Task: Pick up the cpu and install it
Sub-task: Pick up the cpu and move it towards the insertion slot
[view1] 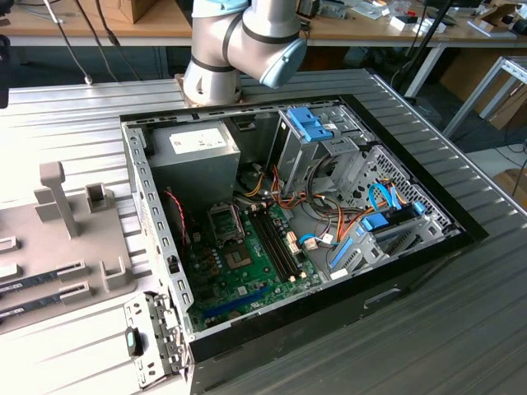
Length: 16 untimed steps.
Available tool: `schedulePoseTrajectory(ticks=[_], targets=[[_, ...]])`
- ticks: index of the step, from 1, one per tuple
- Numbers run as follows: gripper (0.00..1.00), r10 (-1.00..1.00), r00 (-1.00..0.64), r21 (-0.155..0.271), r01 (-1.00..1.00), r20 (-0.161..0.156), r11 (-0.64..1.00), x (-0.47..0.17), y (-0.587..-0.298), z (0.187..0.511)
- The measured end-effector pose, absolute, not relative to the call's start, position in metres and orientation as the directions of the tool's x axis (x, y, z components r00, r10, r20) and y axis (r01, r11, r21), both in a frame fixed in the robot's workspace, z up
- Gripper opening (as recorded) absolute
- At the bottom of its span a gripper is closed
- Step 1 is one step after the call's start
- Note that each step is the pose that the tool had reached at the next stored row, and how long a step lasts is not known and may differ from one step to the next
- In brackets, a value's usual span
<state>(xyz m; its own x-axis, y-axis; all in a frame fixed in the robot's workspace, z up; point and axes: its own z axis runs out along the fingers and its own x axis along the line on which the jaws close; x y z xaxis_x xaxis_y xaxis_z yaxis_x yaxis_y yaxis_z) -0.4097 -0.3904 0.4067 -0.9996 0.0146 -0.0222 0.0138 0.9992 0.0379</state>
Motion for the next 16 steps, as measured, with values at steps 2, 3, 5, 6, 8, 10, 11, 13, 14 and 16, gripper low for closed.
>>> schedulePoseTrajectory(ticks=[2, 3, 5, 6, 8, 10, 11, 13, 14, 16], targets=[[0.47, 0.015, -1.000, 0.038, 0.014, -0.022, 0.999, -0.409, -0.390, 0.406], [0.47, 0.015, -1.000, 0.038, 0.014, -0.022, 0.999, -0.408, -0.390, 0.405], [0.47, 0.015, -1.000, 0.038, 0.014, -0.022, 0.999, -0.406, -0.390, 0.404], [0.47, 0.015, -1.000, 0.038, 0.014, -0.022, 0.999, -0.406, -0.390, 0.404], [0.47, 0.015, -1.000, 0.038, 0.014, -0.022, 0.999, -0.405, -0.390, 0.403], [0.47, 0.015, -1.000, 0.038, 0.014, -0.022, 0.999, -0.402, -0.390, 0.402], [0.47, 0.015, -1.000, 0.038, 0.014, -0.022, 0.999, -0.401, -0.390, 0.402], [0.47, 0.015, -1.000, 0.038, 0.014, -0.022, 0.999, -0.400, -0.390, 0.401], [0.47, 0.015, -1.000, 0.038, 0.014, -0.022, 0.999, -0.400, -0.390, 0.401], [0.47, 0.015, -1.000, 0.038, 0.014, -0.022, 0.999, -0.398, -0.390, 0.400]])
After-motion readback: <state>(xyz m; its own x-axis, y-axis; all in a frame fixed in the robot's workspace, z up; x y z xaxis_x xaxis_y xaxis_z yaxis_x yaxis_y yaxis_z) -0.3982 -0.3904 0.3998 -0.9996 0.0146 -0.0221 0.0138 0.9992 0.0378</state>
